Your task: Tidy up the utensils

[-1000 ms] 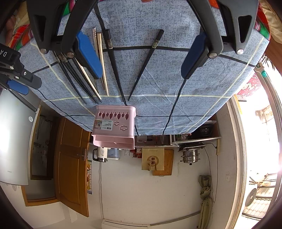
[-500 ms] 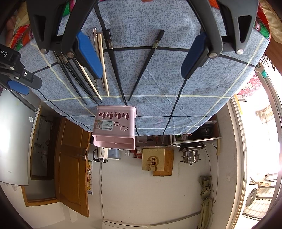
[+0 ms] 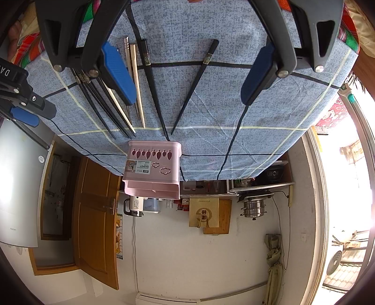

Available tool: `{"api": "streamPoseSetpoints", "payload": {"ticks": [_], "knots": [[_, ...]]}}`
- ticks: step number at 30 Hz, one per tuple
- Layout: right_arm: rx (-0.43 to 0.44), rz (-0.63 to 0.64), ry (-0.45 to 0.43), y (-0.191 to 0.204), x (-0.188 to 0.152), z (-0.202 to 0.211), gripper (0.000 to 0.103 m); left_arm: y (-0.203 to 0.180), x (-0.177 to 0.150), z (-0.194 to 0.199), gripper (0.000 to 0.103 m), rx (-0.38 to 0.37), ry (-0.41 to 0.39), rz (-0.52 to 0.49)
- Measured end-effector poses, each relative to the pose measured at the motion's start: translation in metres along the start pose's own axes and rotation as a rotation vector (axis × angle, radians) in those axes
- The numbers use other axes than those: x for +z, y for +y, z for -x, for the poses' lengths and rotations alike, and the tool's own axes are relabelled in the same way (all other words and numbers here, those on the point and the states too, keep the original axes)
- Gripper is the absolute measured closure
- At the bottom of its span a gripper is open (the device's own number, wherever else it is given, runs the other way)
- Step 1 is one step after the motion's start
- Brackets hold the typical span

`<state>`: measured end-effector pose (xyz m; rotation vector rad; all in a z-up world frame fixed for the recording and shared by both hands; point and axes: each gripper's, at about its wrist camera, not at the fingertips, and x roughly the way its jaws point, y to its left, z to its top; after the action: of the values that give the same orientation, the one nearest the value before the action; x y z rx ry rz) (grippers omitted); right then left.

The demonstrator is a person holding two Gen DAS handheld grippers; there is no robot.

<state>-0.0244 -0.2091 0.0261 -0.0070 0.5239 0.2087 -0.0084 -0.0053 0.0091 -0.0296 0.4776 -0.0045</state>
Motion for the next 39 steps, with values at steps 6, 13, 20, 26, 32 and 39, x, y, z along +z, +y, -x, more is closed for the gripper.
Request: {"api": "streamPoseSetpoints", "payload": {"ticks": [6, 13, 20, 26, 32, 39], "knots": [[0.002, 0.001, -0.001, 0.000, 0.000, 0.000, 0.027, 0.000, 0.000, 0.000, 0.011, 0.003, 0.001, -0.001], [0.010, -0.002, 0.011, -0.002, 0.002, -0.007, 0.027, -0.001, 0.003, -0.013, 0.011, 0.011, 0.030, -0.028], [0.035, 0.001, 0.039, -0.006, 0.009, -0.026, 0.027, 0.001, 0.010, -0.042, 0.011, 0.020, 0.090, -0.079], [0.052, -0.024, 0.076, -0.019, 0.022, -0.048, 0.027, 0.000, 0.019, -0.070, 0.011, 0.030, 0.136, -0.163], [0.051, -0.054, 0.136, -0.033, 0.036, -0.077, 0.037, 0.007, 0.034, -0.107, 0.018, 0.035, 0.227, -0.186], [0.067, -0.012, 0.228, -0.029, 0.047, -0.120, 0.072, 0.006, 0.039, -0.144, 0.022, -0.069, 0.334, -0.192]]}}
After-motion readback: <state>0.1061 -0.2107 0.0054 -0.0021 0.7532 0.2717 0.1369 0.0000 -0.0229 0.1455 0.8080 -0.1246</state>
